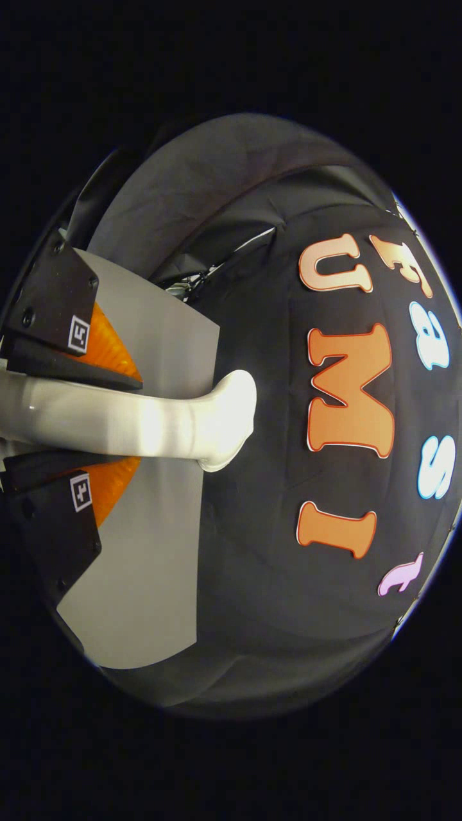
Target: Iron the clothes twice with a garment steamer, once on the left side and once on the right side.
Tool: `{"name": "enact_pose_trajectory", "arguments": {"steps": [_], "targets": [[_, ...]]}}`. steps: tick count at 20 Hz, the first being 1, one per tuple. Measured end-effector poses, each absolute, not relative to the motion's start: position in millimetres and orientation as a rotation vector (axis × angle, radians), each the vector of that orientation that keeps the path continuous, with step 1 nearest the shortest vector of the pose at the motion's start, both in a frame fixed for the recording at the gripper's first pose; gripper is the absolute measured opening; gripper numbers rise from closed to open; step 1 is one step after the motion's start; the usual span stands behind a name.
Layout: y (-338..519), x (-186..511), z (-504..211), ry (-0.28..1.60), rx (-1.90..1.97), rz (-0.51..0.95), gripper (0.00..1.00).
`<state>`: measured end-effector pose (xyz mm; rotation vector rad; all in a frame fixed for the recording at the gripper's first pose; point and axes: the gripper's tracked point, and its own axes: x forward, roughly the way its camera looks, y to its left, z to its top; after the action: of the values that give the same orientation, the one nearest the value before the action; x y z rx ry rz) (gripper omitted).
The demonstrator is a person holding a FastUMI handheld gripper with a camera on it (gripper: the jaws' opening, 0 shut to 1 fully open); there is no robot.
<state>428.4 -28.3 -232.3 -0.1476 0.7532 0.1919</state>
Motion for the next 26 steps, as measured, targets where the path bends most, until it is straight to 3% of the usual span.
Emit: {"name": "enact_pose_trajectory", "arguments": {"steps": [12,26], "targets": [[-32,355,-156,0.450,-0.176,0.059,0.54],[76,155,-46,0.126,-0.129,0.107,0.53]]}}
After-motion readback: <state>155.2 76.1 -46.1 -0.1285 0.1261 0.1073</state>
